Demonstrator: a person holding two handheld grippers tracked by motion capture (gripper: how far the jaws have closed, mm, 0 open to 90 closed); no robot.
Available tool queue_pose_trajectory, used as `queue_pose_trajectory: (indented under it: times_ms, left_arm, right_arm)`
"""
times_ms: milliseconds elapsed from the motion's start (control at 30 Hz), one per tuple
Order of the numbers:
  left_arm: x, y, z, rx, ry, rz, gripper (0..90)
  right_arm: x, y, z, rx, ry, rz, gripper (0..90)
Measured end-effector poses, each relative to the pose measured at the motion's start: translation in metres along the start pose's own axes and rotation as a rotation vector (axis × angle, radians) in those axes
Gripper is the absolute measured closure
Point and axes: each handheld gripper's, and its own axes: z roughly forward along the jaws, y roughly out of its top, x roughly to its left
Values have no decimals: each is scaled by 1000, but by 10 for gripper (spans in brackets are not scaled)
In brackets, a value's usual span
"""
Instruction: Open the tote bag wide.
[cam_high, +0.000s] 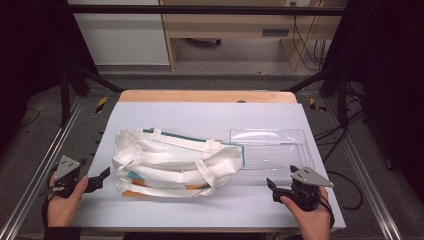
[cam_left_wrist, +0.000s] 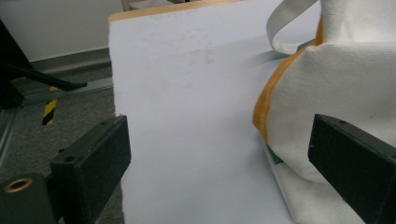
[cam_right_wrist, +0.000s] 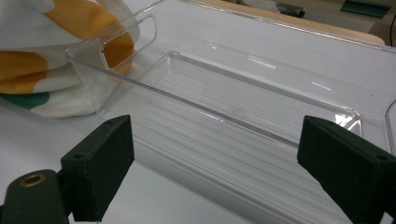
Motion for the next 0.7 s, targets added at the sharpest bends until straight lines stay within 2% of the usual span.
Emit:
queue_pose_trajectory:
  times_ms: [133, 267, 300, 333, 367, 400, 433, 467, 500, 567, 600, 700]
  left_arm:
    - [-4, 2, 2, 4, -24, 10, 59]
    - [-10, 6, 1, -15, -53, 20, 60]
    - [-13, 12, 1, -15, -55, 52, 60]
    - [-13, 12, 1, -15, -55, 52, 59]
    - [-15, 20, -1, -18, -41, 82, 59]
    - [-15, 20, -1, -18, -41, 82, 59]
    - [-16, 31, -2, -23, -57, 91, 59]
    - [-16, 31, -2, -23, -57, 91, 59]
    - [-15, 43, -5, -22, -64, 108, 61]
    - [-14, 55, -6, -19, -84, 123, 65]
    - [-14, 55, -6, -19, -84, 123, 65]
    - [-14, 75, -4, -4, -104, 173, 66]
  right_arm:
    - [0, -1, 3, 19, -4, -5, 111]
    - [1, -2, 3, 17, -7, 0, 118]
    - [2, -1, 2, 9, 0, 6, 138]
    - [2, 0, 2, 3, 5, 6, 142]
    - [2, 2, 2, 4, 6, 3, 145]
    - [2, 2, 2, 4, 6, 3, 145]
    - [3, 9, 2, -9, 14, -16, 178]
    - [3, 9, 2, -9, 14, -16, 178]
    - [6, 20, 1, -16, 27, -32, 195]
    - [8, 32, 0, -31, 39, -59, 205]
    - [8, 32, 0, -31, 39, -59, 205]
    - [14, 52, 1, -42, 57, -105, 216]
